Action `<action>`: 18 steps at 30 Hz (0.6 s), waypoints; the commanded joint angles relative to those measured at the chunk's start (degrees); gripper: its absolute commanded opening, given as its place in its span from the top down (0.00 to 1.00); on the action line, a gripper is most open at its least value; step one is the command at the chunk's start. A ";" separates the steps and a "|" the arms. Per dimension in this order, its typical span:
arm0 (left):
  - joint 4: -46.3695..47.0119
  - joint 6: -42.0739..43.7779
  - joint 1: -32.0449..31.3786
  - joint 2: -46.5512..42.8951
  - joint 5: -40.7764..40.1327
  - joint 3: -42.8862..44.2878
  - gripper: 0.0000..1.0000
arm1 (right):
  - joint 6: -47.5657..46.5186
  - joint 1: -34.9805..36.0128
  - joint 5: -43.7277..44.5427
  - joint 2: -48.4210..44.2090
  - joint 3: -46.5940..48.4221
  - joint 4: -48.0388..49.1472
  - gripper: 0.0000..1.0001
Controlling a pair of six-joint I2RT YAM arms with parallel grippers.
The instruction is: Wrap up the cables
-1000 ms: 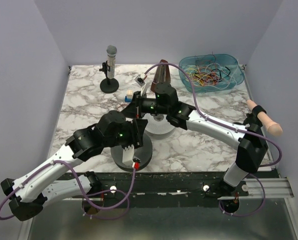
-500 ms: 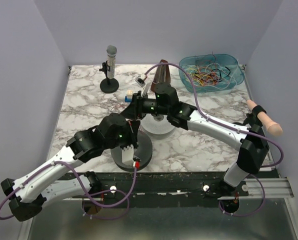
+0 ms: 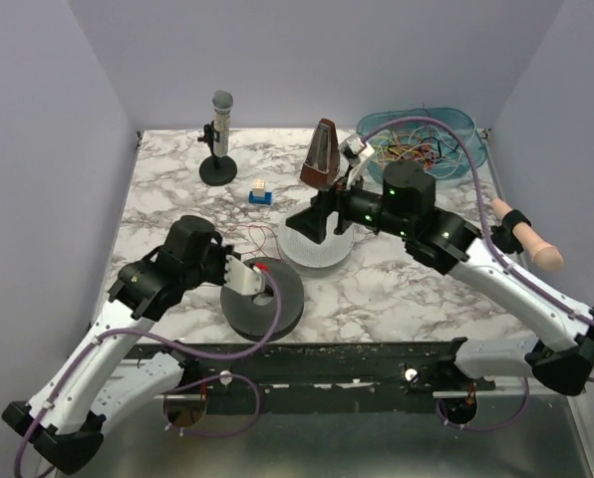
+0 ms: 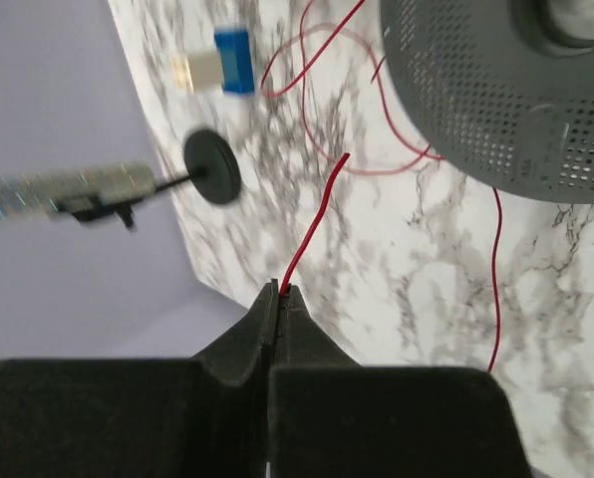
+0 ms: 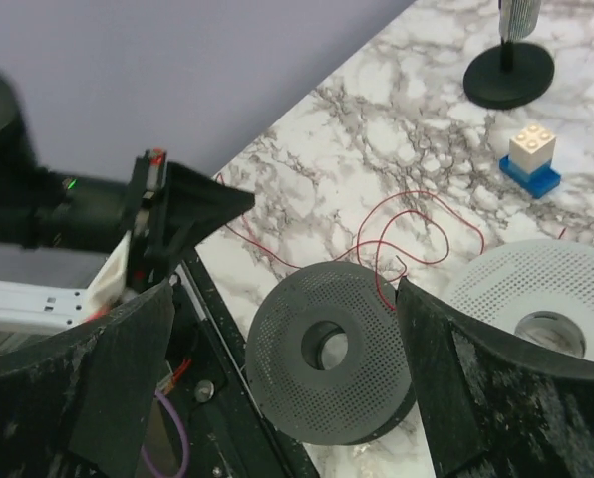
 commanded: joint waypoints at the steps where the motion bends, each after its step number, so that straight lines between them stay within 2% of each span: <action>1: 7.76 -16.17 15.33 2.52 5.55 -0.61 1.00 | -10.00 0.27 -0.08 -5.00 -1.65 -7.17 0.00; 3: 10.41 -22.14 23.24 6.99 9.32 2.80 1.00 | -15.80 1.84 -4.04 -4.83 -1.48 -9.28 0.00; 5: 11.12 -28.56 30.01 12.37 14.15 8.07 1.00 | -24.48 7.36 -2.23 -3.43 -1.30 -11.73 0.00; 8: 11.64 -37.26 41.17 18.70 22.32 13.88 1.00 | -41.01 23.08 12.06 -0.18 -3.05 -14.65 0.00; 9: 11.82 -39.81 43.73 19.41 25.04 14.94 1.00 | -45.23 26.95 18.46 -0.08 -7.06 -12.56 0.00; 11: 13.22 -44.30 46.21 18.98 26.74 14.69 1.00 | -52.09 32.42 27.46 -1.30 -16.28 -2.23 0.00; 14: 16.47 -49.75 47.44 16.96 26.83 12.24 1.00 | -59.13 36.91 29.60 -2.19 -28.42 15.88 0.00; 16: 18.40 -52.56 47.54 15.99 26.92 10.83 1.00 | -63.61 38.85 31.61 0.52 -31.70 24.95 0.00; 18: 20.16 -54.85 47.71 15.11 27.01 9.68 1.00 | -67.58 40.26 35.39 6.22 -31.71 29.01 0.00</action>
